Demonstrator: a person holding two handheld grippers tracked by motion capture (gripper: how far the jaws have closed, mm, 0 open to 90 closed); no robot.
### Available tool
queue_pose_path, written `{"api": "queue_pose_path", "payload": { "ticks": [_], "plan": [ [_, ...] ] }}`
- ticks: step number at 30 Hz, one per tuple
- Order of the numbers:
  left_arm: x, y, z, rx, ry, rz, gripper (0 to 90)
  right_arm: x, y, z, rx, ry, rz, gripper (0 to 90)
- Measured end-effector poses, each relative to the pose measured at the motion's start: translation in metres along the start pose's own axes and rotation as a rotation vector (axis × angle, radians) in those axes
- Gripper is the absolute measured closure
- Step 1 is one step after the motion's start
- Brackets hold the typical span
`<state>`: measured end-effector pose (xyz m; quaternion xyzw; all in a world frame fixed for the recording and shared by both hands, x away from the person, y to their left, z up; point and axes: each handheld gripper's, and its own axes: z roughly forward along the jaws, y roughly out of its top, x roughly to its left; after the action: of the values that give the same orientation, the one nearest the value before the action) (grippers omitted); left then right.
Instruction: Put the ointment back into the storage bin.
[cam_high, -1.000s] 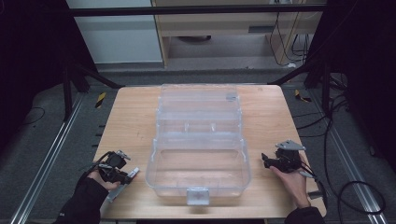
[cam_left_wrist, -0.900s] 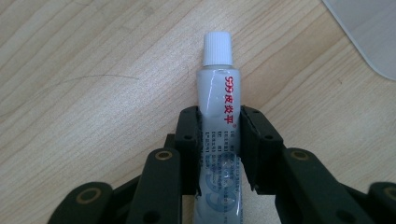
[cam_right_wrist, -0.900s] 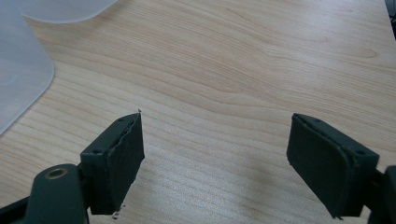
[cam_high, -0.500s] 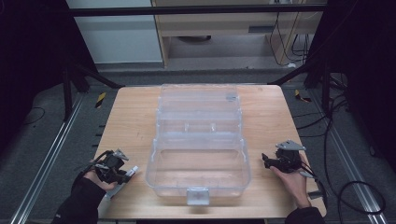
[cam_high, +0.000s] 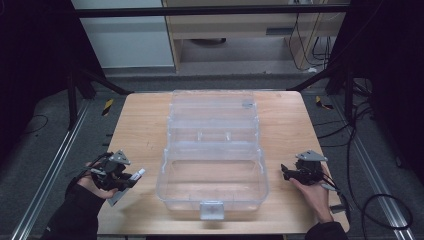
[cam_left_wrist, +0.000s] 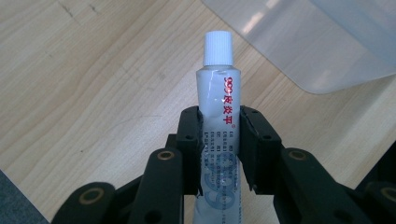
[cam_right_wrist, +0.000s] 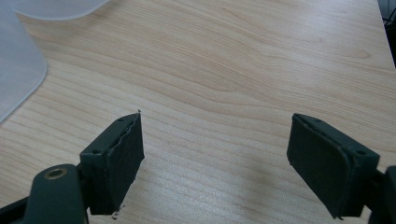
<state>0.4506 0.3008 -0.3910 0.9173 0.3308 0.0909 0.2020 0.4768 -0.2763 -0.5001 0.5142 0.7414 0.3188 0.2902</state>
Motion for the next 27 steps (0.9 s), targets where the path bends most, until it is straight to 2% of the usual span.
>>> {"api": "queue_pose_path", "payload": {
  "ticks": [6,8,9,12,15,16,20,27],
  "plan": [
    [-0.001,0.009,-0.017,-0.046,-0.018,0.033,70.4,-0.001,-0.001,0.000,-0.005,-0.010,0.008,18.6],
    [-0.001,0.014,-0.025,-0.066,-0.019,0.050,70.4,-0.001,-0.001,0.000,-0.005,-0.009,0.007,18.5],
    [-0.001,0.021,-0.032,-0.078,-0.020,0.072,70.5,-0.001,-0.001,0.000,-0.002,-0.007,0.004,18.3],
    [-0.002,0.027,-0.038,-0.084,-0.019,0.090,70.4,0.000,-0.001,0.001,-0.001,-0.008,0.001,18.2],
    [-0.008,0.042,-0.047,-0.091,-0.027,0.137,70.4,0.000,-0.001,0.001,-0.003,-0.007,-0.001,18.0],
    [-0.008,0.042,-0.047,-0.091,-0.027,0.137,70.4,0.000,-0.001,0.001,-0.003,-0.007,-0.001,18.0],
    [-0.013,0.056,-0.053,-0.092,-0.031,0.186,70.5,0.000,-0.001,0.001,-0.009,-0.004,-0.008,17.9],
    [-0.024,0.082,-0.062,-0.072,-0.049,0.269,70.4,0.001,-0.001,0.001,-0.019,-0.008,-0.012,17.7]
  ]
}}
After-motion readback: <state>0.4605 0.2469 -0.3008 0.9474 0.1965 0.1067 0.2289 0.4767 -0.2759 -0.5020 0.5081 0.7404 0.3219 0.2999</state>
